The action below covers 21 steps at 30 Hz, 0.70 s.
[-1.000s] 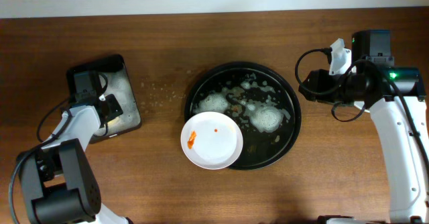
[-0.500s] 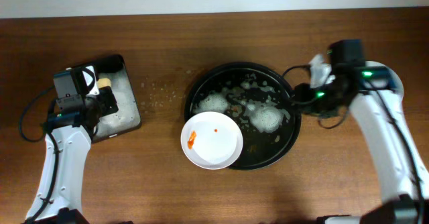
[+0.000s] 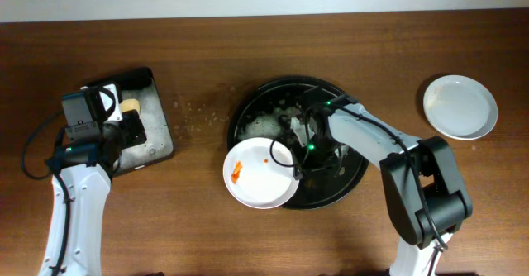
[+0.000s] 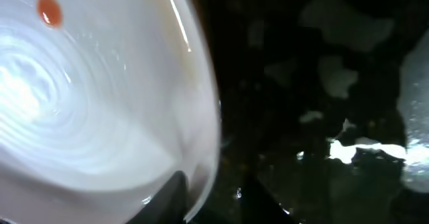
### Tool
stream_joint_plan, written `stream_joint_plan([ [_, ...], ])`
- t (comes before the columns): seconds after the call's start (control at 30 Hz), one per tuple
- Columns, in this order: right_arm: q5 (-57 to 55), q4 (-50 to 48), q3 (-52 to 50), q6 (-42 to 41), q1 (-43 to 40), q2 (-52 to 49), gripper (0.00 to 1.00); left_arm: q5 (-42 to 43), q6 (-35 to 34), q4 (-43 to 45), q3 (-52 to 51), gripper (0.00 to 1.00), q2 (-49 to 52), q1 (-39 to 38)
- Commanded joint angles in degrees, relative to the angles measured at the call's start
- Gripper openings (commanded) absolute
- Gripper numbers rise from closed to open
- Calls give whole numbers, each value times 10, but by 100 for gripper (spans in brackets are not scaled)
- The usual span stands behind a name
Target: Clean dirty plates on tray and stack at the side
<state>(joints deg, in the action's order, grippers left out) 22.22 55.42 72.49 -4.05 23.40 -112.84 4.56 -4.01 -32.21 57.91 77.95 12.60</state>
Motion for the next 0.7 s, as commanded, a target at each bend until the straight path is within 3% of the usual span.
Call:
stream_joint_plan([
  [0.0, 5, 0, -3, -11, 5, -11, 5, 9, 11, 0, 2, 0, -12, 2],
  [0.2, -37, 14, 35, -27, -68, 5, 4, 69, 13, 0, 14, 0, -31, 2],
  [0.33, -120, 18, 83, -27, -110, 13, 4, 113, 13, 0, 24, 0, -36, -15],
  [0.53, -259, 16, 99, -102, -114, 12, 4, 144, 5, -2, 59, 0, -36, -144],
  [0.67, -255, 20, 99, -115, -114, 12, 4, 167, -76, 20, 59, 0, -19, -246],
])
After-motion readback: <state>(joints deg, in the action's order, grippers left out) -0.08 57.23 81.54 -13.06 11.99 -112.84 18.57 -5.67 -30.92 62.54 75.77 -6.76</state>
